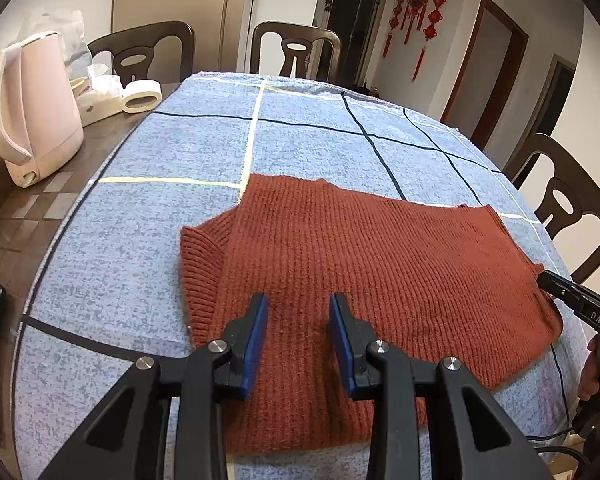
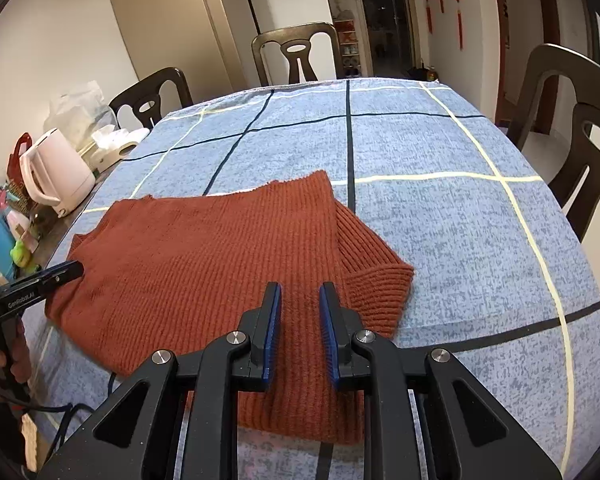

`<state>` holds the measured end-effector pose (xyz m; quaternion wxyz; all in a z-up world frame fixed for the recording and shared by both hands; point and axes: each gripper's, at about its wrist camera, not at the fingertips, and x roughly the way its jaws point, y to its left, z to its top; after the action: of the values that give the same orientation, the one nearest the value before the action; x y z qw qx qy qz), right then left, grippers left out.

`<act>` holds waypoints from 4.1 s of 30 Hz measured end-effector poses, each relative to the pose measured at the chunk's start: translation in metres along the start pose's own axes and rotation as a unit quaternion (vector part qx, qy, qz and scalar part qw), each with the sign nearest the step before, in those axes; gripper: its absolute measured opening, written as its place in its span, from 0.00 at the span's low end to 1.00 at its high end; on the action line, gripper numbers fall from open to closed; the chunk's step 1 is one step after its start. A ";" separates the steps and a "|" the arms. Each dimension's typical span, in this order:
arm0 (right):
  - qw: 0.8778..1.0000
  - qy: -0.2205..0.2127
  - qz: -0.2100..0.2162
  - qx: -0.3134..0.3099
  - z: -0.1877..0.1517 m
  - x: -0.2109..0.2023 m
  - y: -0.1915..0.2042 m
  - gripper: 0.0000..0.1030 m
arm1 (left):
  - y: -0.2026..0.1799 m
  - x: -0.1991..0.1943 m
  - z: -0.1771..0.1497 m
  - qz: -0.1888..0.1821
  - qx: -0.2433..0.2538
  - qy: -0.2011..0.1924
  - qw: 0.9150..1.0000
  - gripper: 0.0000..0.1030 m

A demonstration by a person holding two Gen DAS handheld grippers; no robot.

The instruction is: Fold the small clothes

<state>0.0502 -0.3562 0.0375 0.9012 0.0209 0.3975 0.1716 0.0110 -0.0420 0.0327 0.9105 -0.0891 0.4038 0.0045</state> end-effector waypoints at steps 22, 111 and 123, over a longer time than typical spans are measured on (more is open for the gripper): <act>0.998 0.021 0.044 -0.038 -0.002 0.014 0.038 0.34 | 0.057 0.014 -0.001 -0.063 -0.092 0.005 0.994 0.51; 0.968 0.025 0.215 0.129 0.026 0.015 -0.001 0.13 | -0.070 0.003 0.021 -0.182 0.048 0.000 0.982 0.29; 0.965 0.020 0.178 0.191 -0.011 0.014 -0.073 0.12 | -0.105 0.021 0.007 -0.191 0.086 0.025 0.978 0.38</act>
<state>0.0724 -0.4208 0.0074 0.8273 0.2596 0.4306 0.2506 0.0388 -0.1460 0.0380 0.8886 -0.0863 0.4008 -0.2058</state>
